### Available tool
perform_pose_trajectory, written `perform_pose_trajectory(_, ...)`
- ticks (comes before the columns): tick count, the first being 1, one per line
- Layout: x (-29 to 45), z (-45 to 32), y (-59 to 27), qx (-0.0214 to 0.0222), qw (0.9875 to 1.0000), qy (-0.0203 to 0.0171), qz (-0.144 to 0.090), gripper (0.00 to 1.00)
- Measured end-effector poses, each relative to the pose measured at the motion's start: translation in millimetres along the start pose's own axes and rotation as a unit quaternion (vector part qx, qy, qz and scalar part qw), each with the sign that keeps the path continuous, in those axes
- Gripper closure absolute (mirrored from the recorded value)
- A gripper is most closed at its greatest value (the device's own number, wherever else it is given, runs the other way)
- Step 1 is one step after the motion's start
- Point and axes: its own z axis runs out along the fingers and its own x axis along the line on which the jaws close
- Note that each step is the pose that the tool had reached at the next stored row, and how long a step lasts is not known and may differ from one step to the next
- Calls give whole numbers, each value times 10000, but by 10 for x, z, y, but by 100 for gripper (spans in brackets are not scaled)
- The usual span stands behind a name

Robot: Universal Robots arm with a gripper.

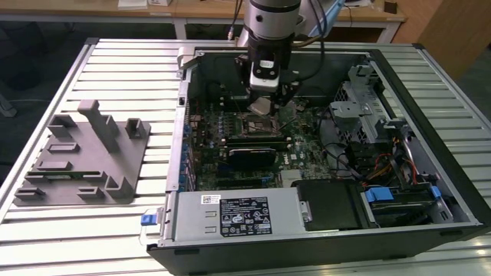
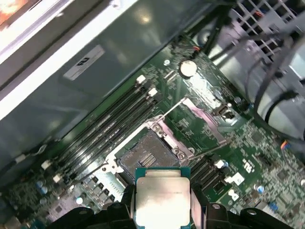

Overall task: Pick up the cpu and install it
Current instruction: 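Place the cpu into insertion slot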

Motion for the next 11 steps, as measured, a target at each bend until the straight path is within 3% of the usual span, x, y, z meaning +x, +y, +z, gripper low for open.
perform_pose_trajectory(3, 0, 2, 0, 6, 9996, -6, 270, 45)
perform_pose_trajectory(6, 0, 5, 0, 12, 9985, -12, 548, 45)
perform_pose_trajectory(11, 0, 9, 0, 22, 9950, -21, 1001, 45)
